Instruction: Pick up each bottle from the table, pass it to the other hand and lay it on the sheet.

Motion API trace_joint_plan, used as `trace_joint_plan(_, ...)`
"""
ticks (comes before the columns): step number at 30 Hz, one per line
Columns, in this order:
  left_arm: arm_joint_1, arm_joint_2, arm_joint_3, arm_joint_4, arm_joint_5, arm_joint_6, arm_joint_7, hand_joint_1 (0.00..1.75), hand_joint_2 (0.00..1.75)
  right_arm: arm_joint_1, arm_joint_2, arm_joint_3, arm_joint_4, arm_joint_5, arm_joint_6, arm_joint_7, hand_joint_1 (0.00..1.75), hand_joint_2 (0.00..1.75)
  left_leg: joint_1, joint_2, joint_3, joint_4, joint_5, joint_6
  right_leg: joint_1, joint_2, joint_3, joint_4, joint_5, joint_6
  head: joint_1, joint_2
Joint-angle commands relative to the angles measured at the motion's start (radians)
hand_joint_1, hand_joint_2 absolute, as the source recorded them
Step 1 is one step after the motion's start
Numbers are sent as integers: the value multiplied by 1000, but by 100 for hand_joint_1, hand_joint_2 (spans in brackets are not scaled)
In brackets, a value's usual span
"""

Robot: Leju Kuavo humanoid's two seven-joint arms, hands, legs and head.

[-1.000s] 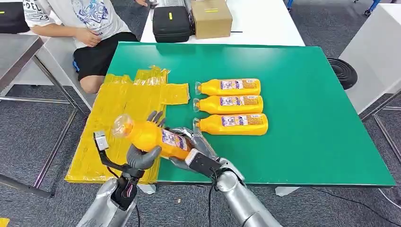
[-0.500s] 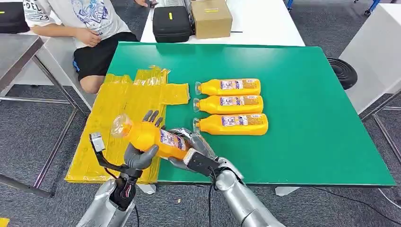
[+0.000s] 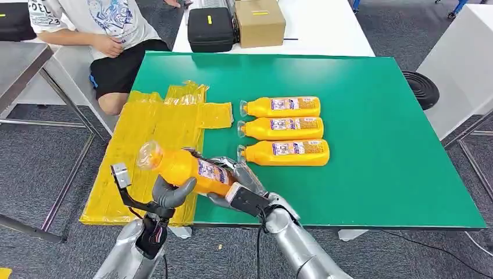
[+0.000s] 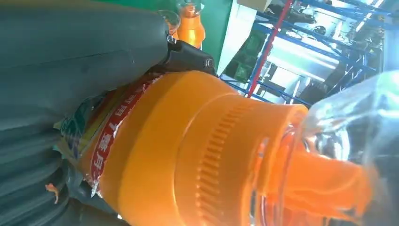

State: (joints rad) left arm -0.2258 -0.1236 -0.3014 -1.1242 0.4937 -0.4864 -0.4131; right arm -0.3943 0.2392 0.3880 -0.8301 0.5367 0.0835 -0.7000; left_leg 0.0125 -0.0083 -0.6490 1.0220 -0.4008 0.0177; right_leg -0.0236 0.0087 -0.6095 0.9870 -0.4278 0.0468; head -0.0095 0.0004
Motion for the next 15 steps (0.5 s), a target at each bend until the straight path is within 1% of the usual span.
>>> trace_joint_plan(1,-76,18,-35,14,-6,2,-8,175,175,-11,-31,20,66,8,5,5,175,175,1,-2,2,0,0,0,1,-3,3,-1,-1,-2,0,0)
trace_joint_plan(2,-76,18,-35,14,-6,2,-8,175,175,-11,-31,20,66,8,5,5,161,175,1,-3,4,0,-1,0,2,-4,5,-1,-2,-2,0,0)
trace_joint_plan(9,-76,18,-35,14,-6,2,-8,175,175,-11,-31,20,66,8,5,5,161,175,1,-3,4,0,-1,0,2,-4,5,-1,-2,-2,0,0)
trace_joint_plan(10,-76,18,-35,14,-6,2,-8,175,175,-11,-31,20,66,8,5,5,152,175,1,-3,4,0,-1,0,2,-5,6,-1,-2,-3,0,0)
trace_joint_plan(11,-77,19,-35,17,-5,0,-9,175,175,-10,-32,20,65,8,5,5,161,175,1,-2,2,0,0,0,1,-3,3,-1,-1,-2,0,0)
trace_joint_plan(15,-80,18,-35,23,-9,-4,-14,175,175,-7,-34,17,60,8,3,5,161,175,1,-3,3,0,-1,0,2,-4,5,-1,-2,-2,0,0)
